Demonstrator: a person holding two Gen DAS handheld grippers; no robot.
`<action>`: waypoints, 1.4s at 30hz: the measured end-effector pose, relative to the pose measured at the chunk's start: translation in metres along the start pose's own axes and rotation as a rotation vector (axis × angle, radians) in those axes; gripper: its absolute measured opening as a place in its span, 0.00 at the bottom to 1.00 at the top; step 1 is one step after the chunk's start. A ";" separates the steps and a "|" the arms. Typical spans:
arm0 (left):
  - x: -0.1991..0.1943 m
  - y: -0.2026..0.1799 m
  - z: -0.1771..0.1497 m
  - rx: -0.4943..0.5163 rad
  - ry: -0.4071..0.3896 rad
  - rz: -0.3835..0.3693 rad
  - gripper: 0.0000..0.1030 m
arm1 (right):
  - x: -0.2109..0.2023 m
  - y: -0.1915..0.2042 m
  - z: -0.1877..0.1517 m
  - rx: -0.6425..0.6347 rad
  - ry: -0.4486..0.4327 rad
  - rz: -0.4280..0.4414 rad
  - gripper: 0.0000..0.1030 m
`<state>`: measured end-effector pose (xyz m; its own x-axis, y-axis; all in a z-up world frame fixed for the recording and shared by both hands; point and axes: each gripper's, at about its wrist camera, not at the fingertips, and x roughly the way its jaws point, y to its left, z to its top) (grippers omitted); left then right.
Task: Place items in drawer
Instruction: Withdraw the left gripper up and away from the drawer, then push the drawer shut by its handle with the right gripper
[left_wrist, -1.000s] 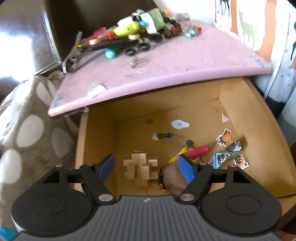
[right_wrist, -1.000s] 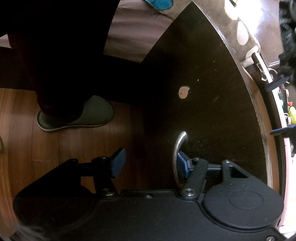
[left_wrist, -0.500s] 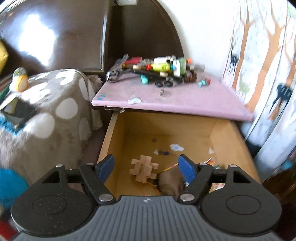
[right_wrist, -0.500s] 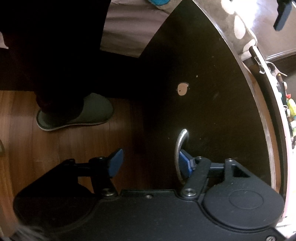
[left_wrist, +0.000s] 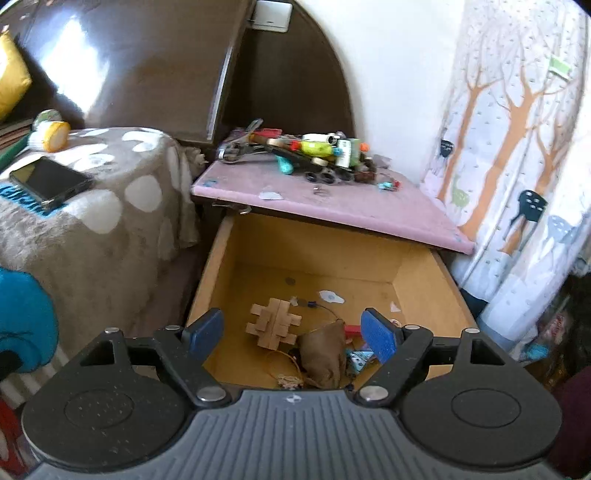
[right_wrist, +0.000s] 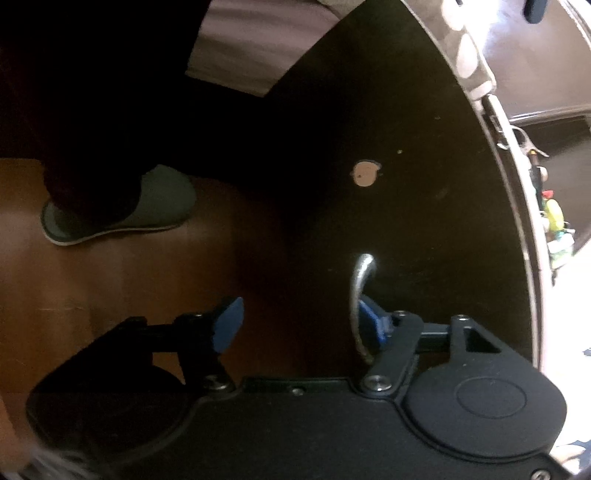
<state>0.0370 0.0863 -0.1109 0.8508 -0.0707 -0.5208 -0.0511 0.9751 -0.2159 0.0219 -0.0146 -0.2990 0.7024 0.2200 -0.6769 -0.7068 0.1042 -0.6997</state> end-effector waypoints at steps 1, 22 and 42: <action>0.000 0.000 0.000 -0.002 -0.003 -0.018 0.79 | -0.001 -0.001 0.001 0.004 0.007 -0.015 0.51; 0.009 0.040 0.009 -0.173 -0.049 -0.107 0.79 | 0.000 -0.046 0.007 0.057 0.059 -0.198 0.00; 0.030 0.044 0.011 -0.152 -0.026 -0.068 0.79 | 0.066 -0.104 0.016 0.080 0.103 -0.230 0.00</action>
<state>0.0659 0.1296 -0.1268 0.8680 -0.1279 -0.4798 -0.0700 0.9251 -0.3732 0.1404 0.0045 -0.2679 0.8472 0.0821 -0.5249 -0.5292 0.2175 -0.8202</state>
